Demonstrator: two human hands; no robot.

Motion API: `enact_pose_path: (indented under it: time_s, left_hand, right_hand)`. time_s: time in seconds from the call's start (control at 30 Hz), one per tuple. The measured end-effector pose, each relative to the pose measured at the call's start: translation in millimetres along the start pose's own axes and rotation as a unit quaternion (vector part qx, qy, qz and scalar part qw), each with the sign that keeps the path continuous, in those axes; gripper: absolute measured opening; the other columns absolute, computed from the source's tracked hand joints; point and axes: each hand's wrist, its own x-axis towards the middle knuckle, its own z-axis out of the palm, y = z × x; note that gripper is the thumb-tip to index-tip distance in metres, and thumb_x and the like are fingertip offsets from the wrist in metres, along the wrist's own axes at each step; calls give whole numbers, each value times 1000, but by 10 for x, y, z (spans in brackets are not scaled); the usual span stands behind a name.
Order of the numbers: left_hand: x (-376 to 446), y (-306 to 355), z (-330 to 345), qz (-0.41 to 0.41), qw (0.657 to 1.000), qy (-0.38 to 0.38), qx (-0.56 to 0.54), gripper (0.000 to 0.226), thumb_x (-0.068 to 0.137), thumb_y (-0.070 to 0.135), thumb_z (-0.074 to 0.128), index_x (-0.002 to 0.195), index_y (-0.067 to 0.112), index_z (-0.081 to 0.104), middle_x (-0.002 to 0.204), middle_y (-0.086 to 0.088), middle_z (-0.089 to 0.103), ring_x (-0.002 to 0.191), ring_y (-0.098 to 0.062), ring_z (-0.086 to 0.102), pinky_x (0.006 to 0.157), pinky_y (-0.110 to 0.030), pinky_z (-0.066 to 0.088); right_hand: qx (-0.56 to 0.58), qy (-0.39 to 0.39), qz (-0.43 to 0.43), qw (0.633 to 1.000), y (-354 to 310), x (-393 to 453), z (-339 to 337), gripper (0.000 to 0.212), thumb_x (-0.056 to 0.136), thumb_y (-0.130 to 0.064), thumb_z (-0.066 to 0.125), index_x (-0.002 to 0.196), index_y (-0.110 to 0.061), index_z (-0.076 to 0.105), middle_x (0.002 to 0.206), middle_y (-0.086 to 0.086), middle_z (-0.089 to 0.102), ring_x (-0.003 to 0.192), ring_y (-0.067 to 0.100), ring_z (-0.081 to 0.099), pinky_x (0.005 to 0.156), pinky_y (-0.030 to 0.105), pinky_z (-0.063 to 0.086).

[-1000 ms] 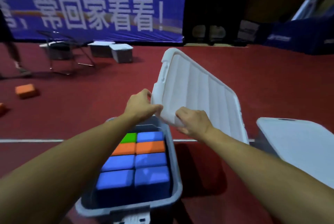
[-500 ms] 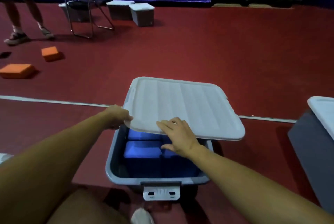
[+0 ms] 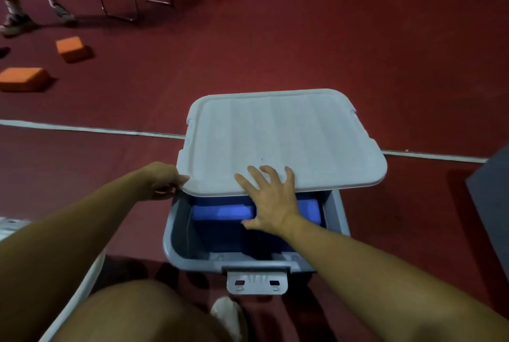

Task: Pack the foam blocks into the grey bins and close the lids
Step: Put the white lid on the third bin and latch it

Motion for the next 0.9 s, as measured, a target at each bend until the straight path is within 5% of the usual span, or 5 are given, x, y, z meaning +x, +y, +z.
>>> enact_pose_path:
  time_s: [0.27, 0.5, 0.6, 0.73, 0.9]
  left_hand:
    - [-131, -258, -76, -30, 999, -14, -5, 18, 86, 18, 73, 96, 6, 63, 95, -8, 66, 82, -20, 50, 81, -37, 52]
    - [-568, -388, -84, -110, 971, -135, 163, 43, 75, 51, 77, 95, 13, 70, 85, 1, 73, 78, -18, 55, 76, -31, 49]
    - [-641, -325, -28, -64, 975, -27, 209, 63, 73, 69, 70, 101, 13, 65, 96, -3, 72, 88, -20, 64, 79, -34, 53]
    - [-596, -199, 59, 85, 952, 149, 254, 79, 73, 65, 72, 125, 10, 50, 111, -8, 62, 98, -28, 61, 81, -40, 55]
    - [-450, -59, 199, 196, 919, 148, 307, 90, 79, 61, 69, 151, 24, 30, 142, -14, 51, 125, -36, 52, 99, -46, 45]
  right_hand:
    - [35, 25, -53, 998, 0, 16, 2, 98, 68, -80, 56, 151, -42, 18, 160, -3, 22, 143, 28, 22, 110, 65, 6]
    - [138, 65, -95, 984, 72, -338, -122, 76, 70, -85, 43, 127, -36, 52, 145, -5, 45, 134, 26, 36, 113, 67, 1]
    - [151, 88, -113, 978, 214, -544, -86, 72, 72, -83, 45, 117, -29, 60, 135, -3, 53, 131, 25, 42, 115, 66, 4]
    - [184, 111, -69, 974, 484, -713, -63, 68, 76, -82, 42, 101, -23, 64, 122, -5, 57, 124, 19, 51, 117, 60, 7]
    - [239, 127, 6, 963, 719, -754, -54, 52, 75, -77, 47, 78, -25, 52, 112, -8, 58, 115, 12, 54, 119, 51, 1]
